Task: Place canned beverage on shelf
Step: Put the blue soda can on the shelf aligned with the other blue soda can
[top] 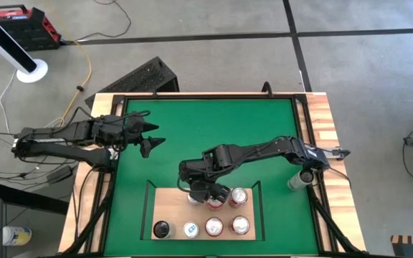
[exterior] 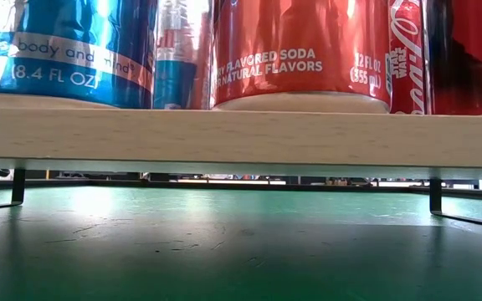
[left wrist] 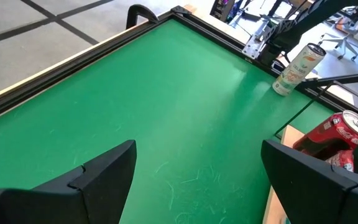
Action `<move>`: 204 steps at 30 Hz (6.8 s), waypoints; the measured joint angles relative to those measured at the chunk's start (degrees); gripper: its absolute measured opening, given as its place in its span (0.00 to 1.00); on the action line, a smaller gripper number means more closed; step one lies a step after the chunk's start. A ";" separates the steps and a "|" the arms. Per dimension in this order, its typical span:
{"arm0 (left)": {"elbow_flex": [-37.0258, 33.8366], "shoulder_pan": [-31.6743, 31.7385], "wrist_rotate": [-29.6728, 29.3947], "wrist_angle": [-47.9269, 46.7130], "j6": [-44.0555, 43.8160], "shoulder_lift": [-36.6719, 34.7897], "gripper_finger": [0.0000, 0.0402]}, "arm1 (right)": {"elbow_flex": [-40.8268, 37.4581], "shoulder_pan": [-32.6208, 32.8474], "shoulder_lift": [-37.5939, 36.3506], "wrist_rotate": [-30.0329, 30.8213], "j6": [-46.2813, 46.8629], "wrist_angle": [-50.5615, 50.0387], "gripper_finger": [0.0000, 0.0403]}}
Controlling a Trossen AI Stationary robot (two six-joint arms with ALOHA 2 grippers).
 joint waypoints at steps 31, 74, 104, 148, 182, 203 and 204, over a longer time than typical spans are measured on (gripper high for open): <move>0.00 -2.18 22.84 10.84 8.02 5.74 0.82 | -0.04 2.53 -8.59 20.68 43.13 -19.51 0.75; 4.68 -18.71 23.60 28.74 24.13 37.92 0.82 | -35.36 17.87 -34.54 33.25 78.99 -10.44 0.75; 4.70 -18.84 21.96 28.30 19.48 37.85 0.57 | -35.36 17.11 -34.86 35.61 81.20 -7.93 0.75; 5.61 -32.98 -12.27 27.14 -0.92 37.88 0.56 | -35.36 13.72 -34.82 35.57 78.01 -8.24 0.75; 11.78 -36.22 -15.46 16.51 -6.01 41.00 0.56 | -35.36 10.75 -34.80 35.57 73.48 -6.62 0.75; 11.78 -36.43 -15.26 18.44 -6.47 42.14 0.66 | -35.36 10.86 -34.80 34.04 72.85 -6.80 0.75; 11.80 -36.41 -15.30 18.70 -6.49 42.14 0.67 | -35.36 10.86 -34.80 34.04 72.85 -6.80 0.75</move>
